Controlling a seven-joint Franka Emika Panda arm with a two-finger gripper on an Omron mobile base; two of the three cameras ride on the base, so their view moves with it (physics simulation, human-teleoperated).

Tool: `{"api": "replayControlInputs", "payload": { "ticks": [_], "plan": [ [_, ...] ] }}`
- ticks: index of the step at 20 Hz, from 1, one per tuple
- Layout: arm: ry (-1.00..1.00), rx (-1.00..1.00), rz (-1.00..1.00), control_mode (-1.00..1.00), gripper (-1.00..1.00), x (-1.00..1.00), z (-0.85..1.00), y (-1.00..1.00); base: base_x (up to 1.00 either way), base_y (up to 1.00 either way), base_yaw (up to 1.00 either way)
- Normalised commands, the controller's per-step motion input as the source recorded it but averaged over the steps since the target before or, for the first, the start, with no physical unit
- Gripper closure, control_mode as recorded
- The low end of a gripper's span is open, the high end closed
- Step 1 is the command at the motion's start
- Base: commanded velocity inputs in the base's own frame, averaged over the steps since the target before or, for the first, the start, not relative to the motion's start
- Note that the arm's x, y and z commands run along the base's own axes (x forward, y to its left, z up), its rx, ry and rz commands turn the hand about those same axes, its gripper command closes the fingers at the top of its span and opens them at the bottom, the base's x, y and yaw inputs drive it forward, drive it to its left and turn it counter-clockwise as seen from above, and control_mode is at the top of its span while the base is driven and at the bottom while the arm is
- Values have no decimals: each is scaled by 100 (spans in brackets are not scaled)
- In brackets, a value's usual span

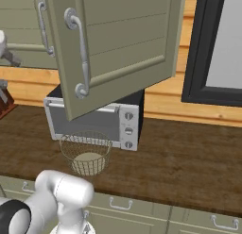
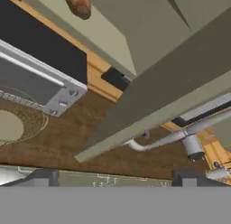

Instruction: Open the cabinet, pick up the bread from the cabinet and place it in the basket. Then move the basket to the dining counter.

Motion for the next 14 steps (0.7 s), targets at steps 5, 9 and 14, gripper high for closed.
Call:
{"api": "replayControlInputs", "payload": {
  "ticks": [5, 9, 14],
  "plan": [
    [51, -56, -12, -100, -100, 100, -35, 47, 0, 0, 0],
    [47, -43, -9, -100, -100, 96, -26, -43, 0, 0, 0],
    [44, -27, -23, -100, -100, 72, -19, -100, 0, 0, 0]
  ]
}}
